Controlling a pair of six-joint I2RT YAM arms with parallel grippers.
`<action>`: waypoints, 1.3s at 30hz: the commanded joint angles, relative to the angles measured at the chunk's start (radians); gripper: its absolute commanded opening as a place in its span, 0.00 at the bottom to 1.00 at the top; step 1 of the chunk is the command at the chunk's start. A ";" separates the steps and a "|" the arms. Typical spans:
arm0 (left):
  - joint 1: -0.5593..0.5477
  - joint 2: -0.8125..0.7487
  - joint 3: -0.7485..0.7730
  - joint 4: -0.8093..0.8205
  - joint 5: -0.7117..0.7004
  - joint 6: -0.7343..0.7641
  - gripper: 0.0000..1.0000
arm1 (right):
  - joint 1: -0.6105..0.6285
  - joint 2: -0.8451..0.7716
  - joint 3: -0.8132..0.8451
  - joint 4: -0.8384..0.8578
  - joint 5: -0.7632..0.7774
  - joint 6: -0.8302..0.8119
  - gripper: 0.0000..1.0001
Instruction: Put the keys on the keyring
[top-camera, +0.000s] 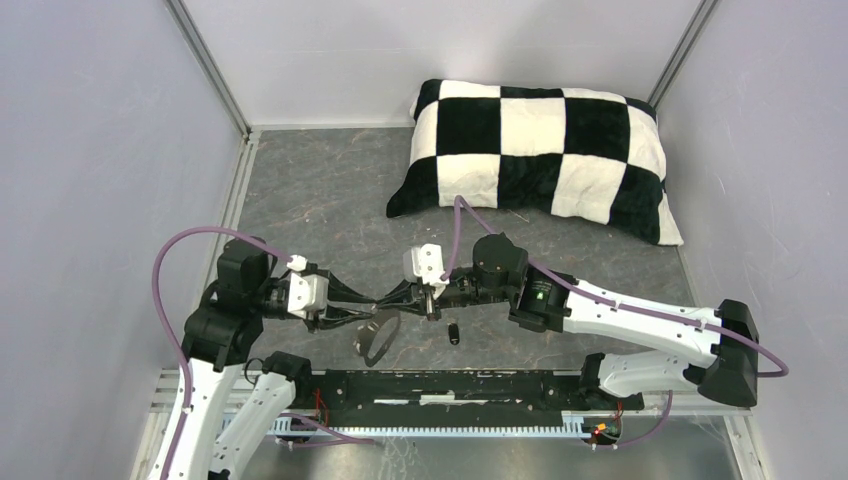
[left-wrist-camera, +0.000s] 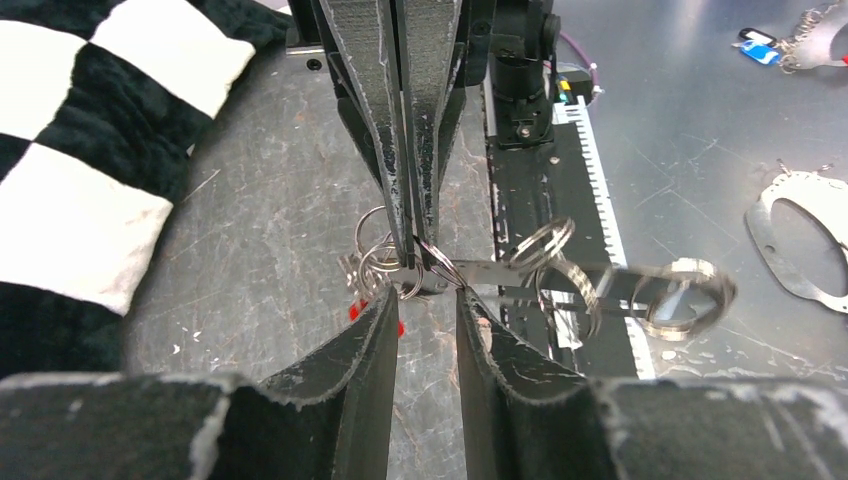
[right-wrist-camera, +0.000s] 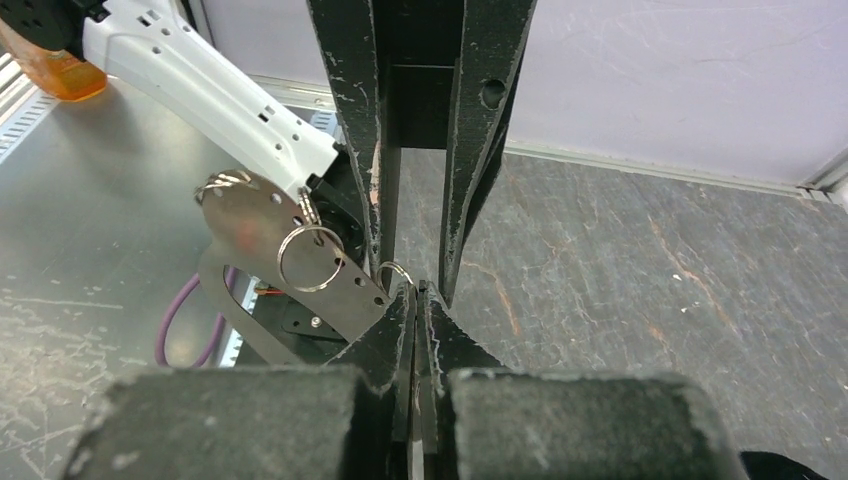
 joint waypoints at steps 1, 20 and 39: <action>-0.001 -0.017 0.004 0.141 -0.046 -0.106 0.35 | 0.009 -0.019 0.006 0.020 0.020 0.001 0.00; -0.001 -0.050 -0.048 0.338 -0.195 -0.315 0.17 | 0.033 -0.028 -0.033 0.083 0.002 0.043 0.00; -0.001 -0.053 0.018 -0.034 -0.042 0.038 0.29 | 0.034 -0.073 -0.057 0.040 0.104 0.022 0.00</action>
